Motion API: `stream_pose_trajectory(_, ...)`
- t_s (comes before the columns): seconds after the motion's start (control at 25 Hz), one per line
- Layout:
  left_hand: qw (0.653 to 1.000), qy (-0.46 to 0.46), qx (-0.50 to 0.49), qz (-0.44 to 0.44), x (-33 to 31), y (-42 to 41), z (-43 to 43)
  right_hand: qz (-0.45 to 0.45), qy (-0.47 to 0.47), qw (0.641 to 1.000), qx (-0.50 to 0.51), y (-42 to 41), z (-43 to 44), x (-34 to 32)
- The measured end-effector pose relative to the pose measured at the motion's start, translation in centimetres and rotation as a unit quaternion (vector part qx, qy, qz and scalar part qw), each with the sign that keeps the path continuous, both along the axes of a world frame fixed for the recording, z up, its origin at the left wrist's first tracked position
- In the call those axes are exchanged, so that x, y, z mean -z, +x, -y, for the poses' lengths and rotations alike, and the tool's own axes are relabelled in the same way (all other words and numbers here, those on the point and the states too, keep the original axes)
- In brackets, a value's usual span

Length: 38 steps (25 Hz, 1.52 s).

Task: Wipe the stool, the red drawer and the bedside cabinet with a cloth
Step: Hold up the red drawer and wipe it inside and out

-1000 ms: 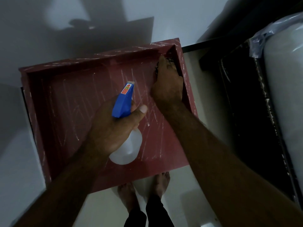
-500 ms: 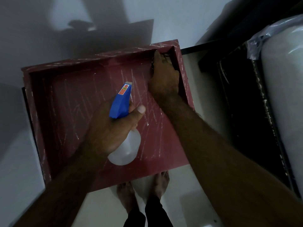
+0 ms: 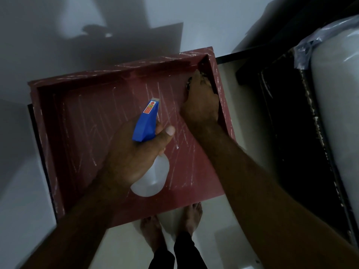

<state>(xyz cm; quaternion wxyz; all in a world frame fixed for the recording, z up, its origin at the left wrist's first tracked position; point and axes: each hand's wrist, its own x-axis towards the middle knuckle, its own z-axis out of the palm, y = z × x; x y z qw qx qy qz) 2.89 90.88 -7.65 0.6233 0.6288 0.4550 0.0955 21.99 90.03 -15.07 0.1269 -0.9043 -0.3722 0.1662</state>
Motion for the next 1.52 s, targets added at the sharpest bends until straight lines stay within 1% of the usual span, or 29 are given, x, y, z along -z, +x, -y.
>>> stream_pose_trajectory(0.16,1.0,0.002,-0.004,0.001,0.2,-0.5,-0.3,0.009,0.02,1.0,0.0,-0.3,0.6,0.6)
stream_pose_trajectory(0.28,1.0,0.007,-0.016,0.013,0.1,-0.5,-0.2,-0.005,0.034,0.999,-0.019,0.2,-0.6,0.1)
stream_pose_trajectory(0.4,1.0,0.002,-0.023,0.013,0.1,-0.8,-0.1,-0.025,0.045,0.996,-0.069,0.4,-1.2,-0.5)
stream_pose_trajectory(0.48,1.0,-0.004,-0.021,0.014,0.1,-1.0,-0.1,-0.017,0.035,0.993,-0.115,0.6,-1.1,-0.8)
stream_pose_trajectory(0.56,1.0,0.004,-0.014,0.017,0.0,-1.1,-0.1,-0.022,0.018,0.99,-0.14,1.4,-0.6,-0.7)
stream_pose_trajectory(0.64,1.0,0.016,-0.01,0.02,-0.4,-1.2,0.0,-0.032,0.018,0.992,-0.117,1.6,-0.2,-0.6)
stream_pose_trajectory(0.72,1.0,0.02,-0.006,0.022,-0.6,-1.4,0.1,-0.022,0.04,0.996,-0.074,0.6,-0.2,-0.7)
stream_pose_trajectory(0.76,1.0,0.02,-0.008,0.021,-0.5,-1.6,0.1,-0.022,0.048,0.996,-0.072,0.0,-0.3,-0.6)
stream_pose_trajectory(0.88,1.0,0.009,-0.01,0.014,-0.3,-2.2,-0.1,-0.035,0.042,0.988,-0.143,-0.5,0.2,-0.5)
stream_pose_trajectory(0.92,1.0,0.011,-0.01,0.014,-0.3,-2.5,-0.2,-0.037,0.04,0.987,-0.152,0.0,0.5,-0.6)
stream_pose_trajectory(1.08,1.0,0.015,-0.021,0.004,-0.7,-3.5,0.2,-0.025,0.03,0.995,-0.089,0.2,0.7,-0.7)
stream_pose_trajectory(1.12,1.0,0.01,-0.021,0.002,-0.8,-3.7,0.4,-0.024,0.032,0.994,-0.098,-0.3,0.7,-0.8)
stream_pose_trajectory(1.24,1.0,0.008,-0.016,0.006,-0.7,-4.2,0.7,-0.027,0.034,0.985,-0.169,-0.6,1.7,-1.0)
stream_pose_trajectory(1.28,1.0,0.007,-0.016,0.005,-0.7,-4.3,0.7,-0.032,0.038,0.986,-0.16,-0.2,2.1,-1.1)
stream_pose_trajectory(1.4,1.0,0.011,-0.018,0.001,-0.8,-4.7,0.9,-0.03,0.044,0.996,-0.069,-0.5,2.7,-0.8)
stream_pose_trajectory(1.44,1.0,0.012,-0.018,0.002,-0.9,-4.7,1.1,-0.03,0.039,0.996,-0.069,-1.2,2.8,-0.8)
stream_pose_trajectory(1.52,1.0,0.012,-0.02,0.007,-1.2,-4.7,1.4,-0.036,0.029,0.992,-0.114,-1.9,3.6,-0.6)
